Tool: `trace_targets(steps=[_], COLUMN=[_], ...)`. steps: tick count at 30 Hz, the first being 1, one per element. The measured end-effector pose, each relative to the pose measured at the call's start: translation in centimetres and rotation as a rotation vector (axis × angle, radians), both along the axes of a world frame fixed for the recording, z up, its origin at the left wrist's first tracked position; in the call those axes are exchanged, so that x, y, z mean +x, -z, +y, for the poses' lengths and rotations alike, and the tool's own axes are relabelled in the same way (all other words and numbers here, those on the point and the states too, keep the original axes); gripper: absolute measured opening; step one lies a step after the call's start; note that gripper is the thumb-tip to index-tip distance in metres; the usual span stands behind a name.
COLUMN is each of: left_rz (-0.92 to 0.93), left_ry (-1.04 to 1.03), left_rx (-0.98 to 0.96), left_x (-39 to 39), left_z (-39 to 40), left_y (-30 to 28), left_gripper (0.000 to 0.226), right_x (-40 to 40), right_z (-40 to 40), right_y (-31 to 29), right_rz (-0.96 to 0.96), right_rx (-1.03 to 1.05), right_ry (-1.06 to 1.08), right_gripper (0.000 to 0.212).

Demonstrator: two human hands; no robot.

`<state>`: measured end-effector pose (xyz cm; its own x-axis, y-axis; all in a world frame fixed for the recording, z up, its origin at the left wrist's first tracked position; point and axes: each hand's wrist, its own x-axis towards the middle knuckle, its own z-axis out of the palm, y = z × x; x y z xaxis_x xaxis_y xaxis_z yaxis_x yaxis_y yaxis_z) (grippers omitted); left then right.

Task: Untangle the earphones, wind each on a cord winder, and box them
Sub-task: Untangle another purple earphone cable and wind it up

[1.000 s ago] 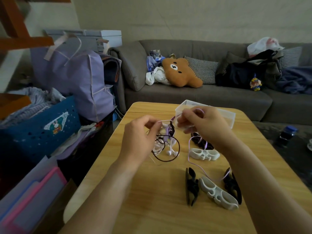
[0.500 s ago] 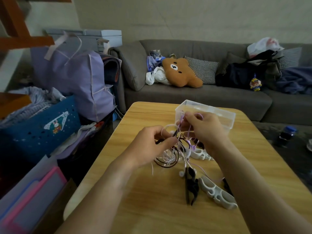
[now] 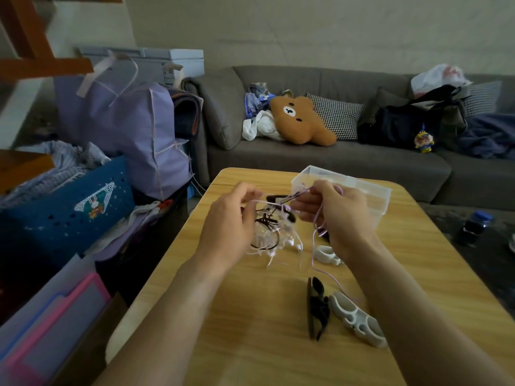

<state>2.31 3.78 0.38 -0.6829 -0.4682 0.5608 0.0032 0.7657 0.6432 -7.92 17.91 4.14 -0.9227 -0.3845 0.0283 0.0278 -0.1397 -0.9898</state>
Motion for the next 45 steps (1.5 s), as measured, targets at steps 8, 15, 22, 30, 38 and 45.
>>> trace_targets(steps=[8, 15, 22, 30, 38, 45], left_rz=[-0.05, -0.033, -0.005, 0.071, 0.044, 0.055], left_ry=[0.29, 0.172, 0.129, 0.078, 0.019, -0.044], left_rx=[0.356, 0.266, 0.117, 0.169, 0.339, 0.399], left_x=[0.4, -0.1, -0.2, -0.1, -0.2, 0.0], left_z=[0.9, 1.8, 1.4, 1.3, 0.6, 0.5], left_y=[-0.5, 0.0, -0.3, -0.8, -0.6, -0.9], left_gripper=[0.011, 0.032, 0.02, 0.009, 0.012, 0.012], right_x=[0.4, 0.4, 0.2, 0.6, 1.3, 0.8], right_z=[0.1, 0.8, 1.3, 0.8, -0.2, 0.1], right_y=[-0.3, -0.8, -1.7, -1.3, -1.0, -0.1], right_rz=[-0.032, -0.013, 0.376, 0.204, -0.086, -0.111], right_rx=[-0.033, -0.006, 0.242, 0.037, -0.125, 0.057], right_ry=[-0.148, -0.229, -0.272, -0.061, -0.258, -0.298], right_gripper=[0.027, 0.028, 0.024, 0.029, 0.031, 0.024])
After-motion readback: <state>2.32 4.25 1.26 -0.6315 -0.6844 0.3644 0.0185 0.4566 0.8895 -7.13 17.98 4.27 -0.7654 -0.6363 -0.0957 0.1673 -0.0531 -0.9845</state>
